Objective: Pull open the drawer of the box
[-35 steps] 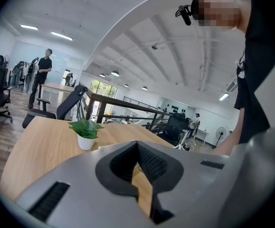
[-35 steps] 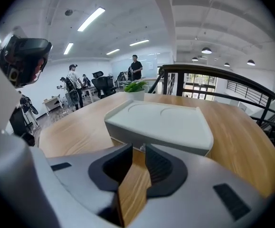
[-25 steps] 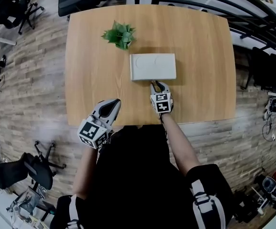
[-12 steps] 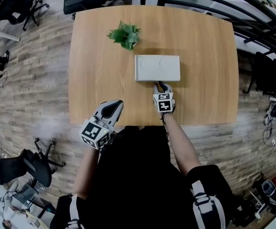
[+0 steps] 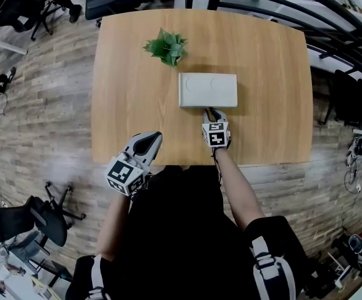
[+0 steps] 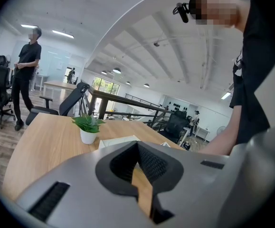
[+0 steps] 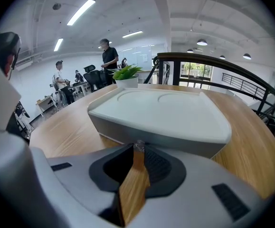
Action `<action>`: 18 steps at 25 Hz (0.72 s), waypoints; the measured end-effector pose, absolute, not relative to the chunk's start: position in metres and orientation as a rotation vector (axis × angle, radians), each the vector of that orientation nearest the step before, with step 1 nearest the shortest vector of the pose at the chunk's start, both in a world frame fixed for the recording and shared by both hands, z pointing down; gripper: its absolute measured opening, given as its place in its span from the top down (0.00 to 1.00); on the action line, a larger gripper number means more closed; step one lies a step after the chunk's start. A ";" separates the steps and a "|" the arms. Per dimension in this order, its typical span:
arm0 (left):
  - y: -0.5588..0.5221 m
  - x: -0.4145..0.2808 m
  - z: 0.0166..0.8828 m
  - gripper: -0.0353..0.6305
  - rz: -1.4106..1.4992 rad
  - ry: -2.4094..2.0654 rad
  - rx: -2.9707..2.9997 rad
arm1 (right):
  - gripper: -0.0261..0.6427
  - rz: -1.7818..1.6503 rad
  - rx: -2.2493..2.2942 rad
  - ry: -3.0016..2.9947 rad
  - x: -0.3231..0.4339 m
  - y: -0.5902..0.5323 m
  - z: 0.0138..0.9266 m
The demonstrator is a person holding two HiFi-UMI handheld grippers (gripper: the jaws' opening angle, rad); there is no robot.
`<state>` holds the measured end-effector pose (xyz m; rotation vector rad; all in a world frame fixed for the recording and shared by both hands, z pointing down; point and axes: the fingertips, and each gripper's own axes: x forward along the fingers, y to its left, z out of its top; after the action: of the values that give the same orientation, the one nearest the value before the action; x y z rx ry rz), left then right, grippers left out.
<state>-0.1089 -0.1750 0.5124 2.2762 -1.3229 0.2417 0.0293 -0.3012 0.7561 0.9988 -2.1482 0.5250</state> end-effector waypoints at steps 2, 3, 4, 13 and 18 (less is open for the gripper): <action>-0.175 -0.109 0.513 0.91 0.239 -1.319 2.275 | 0.84 0.526 1.005 -2.147 0.030 -0.301 0.756; -0.175 -0.109 0.513 0.91 0.237 -1.318 2.274 | 0.84 0.527 1.008 -2.146 0.030 -0.301 0.756; -0.174 -0.109 0.514 0.91 0.238 -1.315 2.275 | 0.84 0.528 1.009 -2.146 0.030 -0.300 0.756; -0.171 -0.110 0.518 0.91 0.245 -1.279 2.300 | 0.84 0.528 1.031 -2.136 0.032 -0.292 0.758; -0.166 -0.110 0.518 0.91 0.243 -1.257 2.319 | 0.84 0.532 1.049 -2.125 0.035 -0.285 0.758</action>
<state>-0.1099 -0.1663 0.5185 2.3187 -1.2571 0.2427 0.0346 -0.2848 0.7579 1.0488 -2.1247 0.5316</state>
